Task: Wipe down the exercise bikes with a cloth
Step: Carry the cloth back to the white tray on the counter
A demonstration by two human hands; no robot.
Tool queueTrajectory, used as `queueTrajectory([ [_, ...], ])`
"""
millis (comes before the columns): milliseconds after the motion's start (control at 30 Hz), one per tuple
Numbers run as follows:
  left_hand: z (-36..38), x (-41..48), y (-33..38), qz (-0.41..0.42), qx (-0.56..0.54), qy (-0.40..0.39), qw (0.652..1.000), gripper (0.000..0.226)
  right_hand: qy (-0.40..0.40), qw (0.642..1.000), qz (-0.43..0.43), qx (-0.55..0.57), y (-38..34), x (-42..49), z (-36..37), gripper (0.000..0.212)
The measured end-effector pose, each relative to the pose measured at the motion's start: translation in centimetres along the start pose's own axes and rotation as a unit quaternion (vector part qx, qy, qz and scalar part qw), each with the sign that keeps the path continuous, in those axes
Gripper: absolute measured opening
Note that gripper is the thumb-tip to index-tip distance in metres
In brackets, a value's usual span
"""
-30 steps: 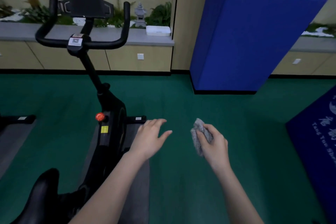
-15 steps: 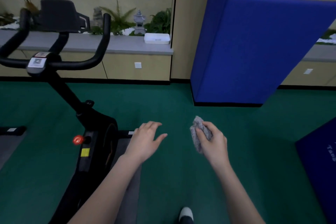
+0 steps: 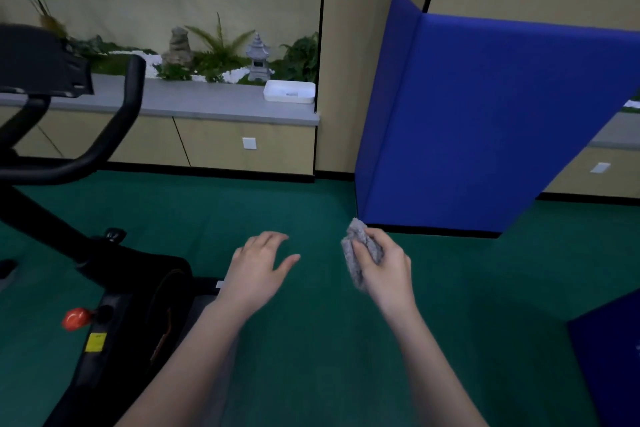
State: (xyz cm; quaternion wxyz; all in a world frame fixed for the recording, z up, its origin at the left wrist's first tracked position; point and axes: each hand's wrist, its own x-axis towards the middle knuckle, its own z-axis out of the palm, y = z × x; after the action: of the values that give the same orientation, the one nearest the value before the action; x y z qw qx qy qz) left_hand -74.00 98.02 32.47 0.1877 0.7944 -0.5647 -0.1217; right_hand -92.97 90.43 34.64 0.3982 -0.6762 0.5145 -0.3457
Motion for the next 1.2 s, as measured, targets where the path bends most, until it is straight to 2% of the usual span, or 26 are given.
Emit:
queueTrajectory([
  [367,-0.1,13.0,-1.7,-0.010,-0.002,0.001,1.000,0.050,-0.016,1.000,-0.012,-0.006,-0.5,13.2,3.3,0.025],
  [700,-2.4,27.8,-6.8,-0.025,-0.016,0.007,1.000,0.052,-0.023,1.000,-0.019,-0.010,-3.9,27.7,10.0,0.026],
  [1200,-2.6,40.8,-12.1,-0.125,-0.021,0.023,0.992,0.051,-0.116,0.992,-0.042,-0.004,-4.9,44.6,17.7,0.020],
])
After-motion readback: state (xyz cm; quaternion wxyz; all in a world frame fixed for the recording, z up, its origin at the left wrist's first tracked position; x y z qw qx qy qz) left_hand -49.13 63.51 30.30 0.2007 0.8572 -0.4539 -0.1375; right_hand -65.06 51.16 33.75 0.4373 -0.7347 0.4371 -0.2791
